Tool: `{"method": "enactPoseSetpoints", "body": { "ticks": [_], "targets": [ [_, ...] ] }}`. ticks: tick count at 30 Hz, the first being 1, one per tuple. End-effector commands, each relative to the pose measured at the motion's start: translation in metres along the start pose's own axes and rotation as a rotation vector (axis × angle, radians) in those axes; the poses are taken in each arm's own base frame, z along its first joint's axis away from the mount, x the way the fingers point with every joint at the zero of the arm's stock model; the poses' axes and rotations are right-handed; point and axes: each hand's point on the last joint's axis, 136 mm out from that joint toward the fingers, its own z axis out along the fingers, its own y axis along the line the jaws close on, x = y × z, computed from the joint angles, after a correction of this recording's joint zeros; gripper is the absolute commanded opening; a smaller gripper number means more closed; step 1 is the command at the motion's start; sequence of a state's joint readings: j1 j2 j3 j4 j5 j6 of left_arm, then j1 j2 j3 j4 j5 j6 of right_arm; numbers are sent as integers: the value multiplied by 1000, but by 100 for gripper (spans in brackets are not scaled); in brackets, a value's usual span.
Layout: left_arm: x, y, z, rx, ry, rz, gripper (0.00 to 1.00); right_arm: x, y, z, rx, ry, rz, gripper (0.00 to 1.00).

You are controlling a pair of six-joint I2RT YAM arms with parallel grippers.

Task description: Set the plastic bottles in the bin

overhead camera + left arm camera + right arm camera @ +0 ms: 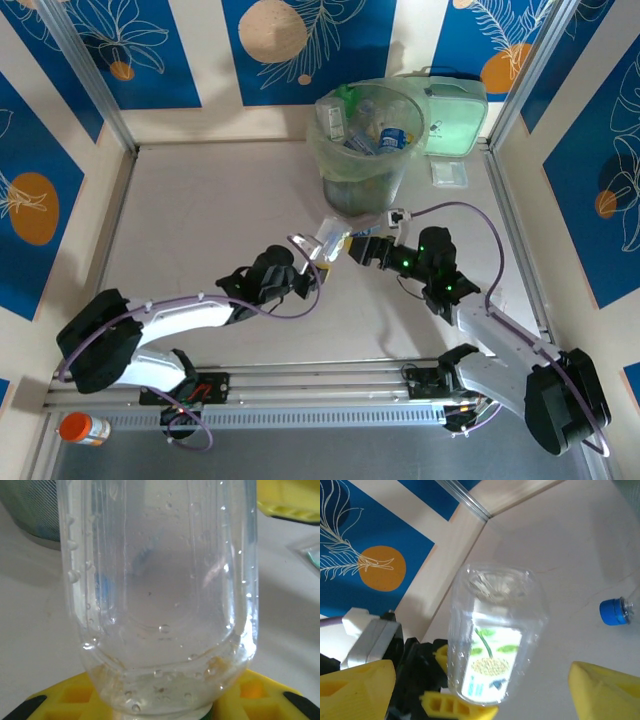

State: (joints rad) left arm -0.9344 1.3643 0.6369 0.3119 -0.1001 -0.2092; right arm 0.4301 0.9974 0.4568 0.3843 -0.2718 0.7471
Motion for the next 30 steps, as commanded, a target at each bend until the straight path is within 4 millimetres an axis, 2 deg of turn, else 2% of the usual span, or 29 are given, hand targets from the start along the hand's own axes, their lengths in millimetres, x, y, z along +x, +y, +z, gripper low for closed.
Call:
{"method": "enactPoseSetpoints", "body": {
  "ticks": [1, 5, 12, 17, 21, 25, 27, 30],
  "targets": [
    [-22, -20, 1, 55, -70, 15, 13, -4, 12, 8, -46, 18, 20, 89],
    [-22, -28, 1, 54, -80, 37, 13, 3, 10, 20, -58, 71, 66, 85],
    [-23, -27, 0, 13, -99, 55, 13, 11, 9, 29, -67, 98, 87, 59],
    [-22, -27, 1, -2, -94, 69, 14, 12, 15, 30, -86, 104, 76, 47],
    [-23, -32, 0, 1, -96, 88, 27, 11, 16, 27, -83, 91, 65, 41],
    [-28, -34, -8, 5, -119, 95, 55, 6, 12, 20, -50, 49, 40, 41],
    [-36, -32, -19, 1, -156, 85, 67, 2, 10, 14, -22, 17, 17, 41],
    [-53, -20, -44, -53, -193, 37, 74, -3, 7, 6, 21, -25, -22, 40]
  ]
}}
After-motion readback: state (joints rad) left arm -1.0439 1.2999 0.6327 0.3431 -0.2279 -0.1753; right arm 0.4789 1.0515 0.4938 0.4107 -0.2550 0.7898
